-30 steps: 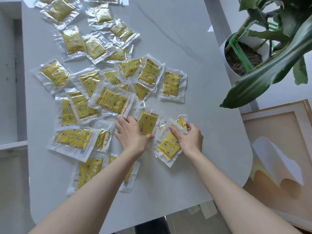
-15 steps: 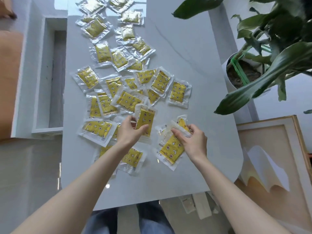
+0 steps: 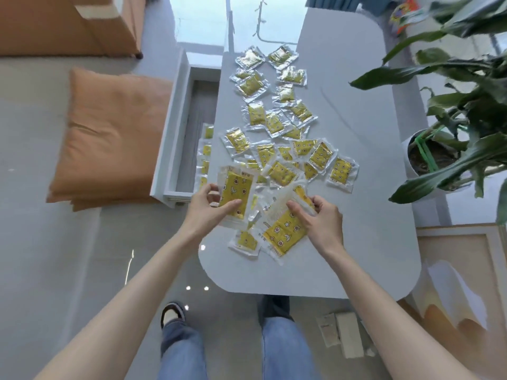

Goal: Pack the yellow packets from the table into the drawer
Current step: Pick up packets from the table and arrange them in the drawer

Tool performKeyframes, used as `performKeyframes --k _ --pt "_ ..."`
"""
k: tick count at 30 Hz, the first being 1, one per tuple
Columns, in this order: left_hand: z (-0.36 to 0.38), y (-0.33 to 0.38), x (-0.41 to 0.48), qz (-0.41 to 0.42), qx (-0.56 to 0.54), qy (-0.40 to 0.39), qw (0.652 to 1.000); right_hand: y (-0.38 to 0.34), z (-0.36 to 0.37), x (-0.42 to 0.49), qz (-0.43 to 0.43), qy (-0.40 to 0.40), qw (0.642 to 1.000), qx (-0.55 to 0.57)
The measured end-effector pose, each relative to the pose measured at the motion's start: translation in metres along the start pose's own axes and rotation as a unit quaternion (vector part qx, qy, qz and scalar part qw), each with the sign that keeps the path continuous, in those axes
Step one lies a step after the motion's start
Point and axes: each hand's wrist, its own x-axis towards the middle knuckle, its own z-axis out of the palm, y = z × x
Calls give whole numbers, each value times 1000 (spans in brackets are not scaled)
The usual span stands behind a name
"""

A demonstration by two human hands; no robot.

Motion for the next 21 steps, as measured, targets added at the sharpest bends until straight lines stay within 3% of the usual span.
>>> performKeyframes --k 9,15,19,21 --pt "-179 -26 -45 28 3 5 1000 -101 130 -67 -64 7 998 -8" --pt "-271 -21 -53 42 1 7 999 -160 201 -93 -53 10 999 1" --pt "-291 -19 -43 44 15 24 999 -176 218 -88 -30 -3 1000 8" --pt "-341 -4 -6 48 19 14 999 -219 251 -69 -17 13 1000 8"
